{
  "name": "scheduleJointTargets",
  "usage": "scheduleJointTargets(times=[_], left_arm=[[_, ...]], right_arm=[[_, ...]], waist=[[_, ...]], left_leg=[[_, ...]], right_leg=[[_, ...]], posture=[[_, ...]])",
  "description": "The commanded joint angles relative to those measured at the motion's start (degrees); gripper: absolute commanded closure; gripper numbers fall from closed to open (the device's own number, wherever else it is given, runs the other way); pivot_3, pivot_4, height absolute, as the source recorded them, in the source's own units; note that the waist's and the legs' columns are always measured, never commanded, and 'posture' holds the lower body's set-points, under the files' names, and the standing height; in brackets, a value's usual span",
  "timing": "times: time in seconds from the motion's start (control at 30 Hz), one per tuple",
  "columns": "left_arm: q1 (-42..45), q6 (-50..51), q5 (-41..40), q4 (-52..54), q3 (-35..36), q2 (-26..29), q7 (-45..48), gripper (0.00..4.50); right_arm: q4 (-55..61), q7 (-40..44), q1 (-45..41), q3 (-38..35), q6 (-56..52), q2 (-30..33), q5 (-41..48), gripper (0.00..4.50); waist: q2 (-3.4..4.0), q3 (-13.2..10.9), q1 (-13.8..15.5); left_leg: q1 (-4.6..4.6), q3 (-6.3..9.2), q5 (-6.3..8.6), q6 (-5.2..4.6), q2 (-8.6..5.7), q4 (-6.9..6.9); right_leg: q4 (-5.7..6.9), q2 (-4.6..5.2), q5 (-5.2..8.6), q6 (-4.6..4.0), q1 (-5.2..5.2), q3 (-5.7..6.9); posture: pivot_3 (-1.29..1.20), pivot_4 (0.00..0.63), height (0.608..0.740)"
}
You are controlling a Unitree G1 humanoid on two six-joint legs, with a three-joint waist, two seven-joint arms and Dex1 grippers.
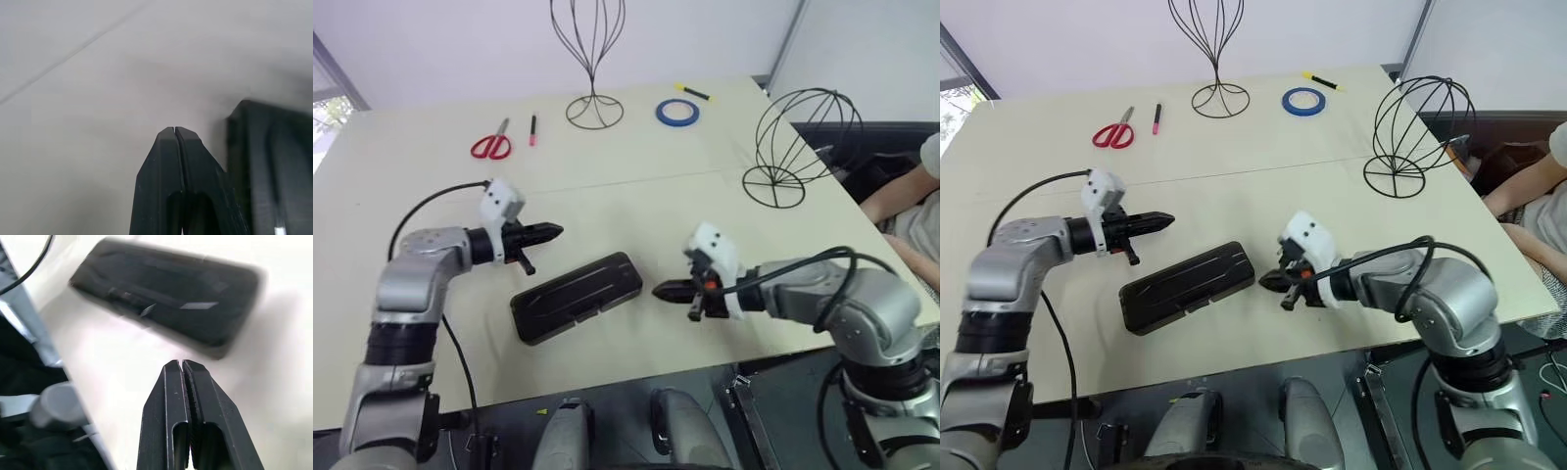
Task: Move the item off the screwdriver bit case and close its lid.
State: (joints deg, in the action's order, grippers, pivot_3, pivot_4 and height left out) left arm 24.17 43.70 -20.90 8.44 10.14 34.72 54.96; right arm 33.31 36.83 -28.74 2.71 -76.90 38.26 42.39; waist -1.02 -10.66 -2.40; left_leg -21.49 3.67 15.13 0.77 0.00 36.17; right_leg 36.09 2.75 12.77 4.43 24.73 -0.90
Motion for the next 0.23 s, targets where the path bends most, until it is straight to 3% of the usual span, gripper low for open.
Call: scheduleJointTargets(times=[0.03, 0.23], left_arm=[[-4.85, 6.20, -5.22, 12.51, 4.43, -1.13, -6.23, 4.50], [-12.84, 11.55, -10.72, 25.00, 7.50, -4.99, -15.09, 4.50]], right_arm=[[-1.71, 5.83, -0.34, -3.70, 8.07, 5.22, -0.78, 4.43], [-7.00, 11.50, -0.59, -3.29, 17.49, 9.69, -3.35, 4.43]], waist=[[0.00, -0.03, 0.13], [-0.20, -0.14, 0.40]], left_leg=[[0.00, -0.03, 0.00, 0.00, 0.00, 0.01], [0.02, -0.04, 0.00, 0.00, -0.01, 0.07]], right_leg=[[-0.01, 0.02, 0.00, 0.00, 0.00, -0.02], [-0.03, -0.01, -0.01, -0.02, -0.05, -0.02]], posture=[[0.00, 0.150, 0.740], [0.00, 0.150, 0.740]])
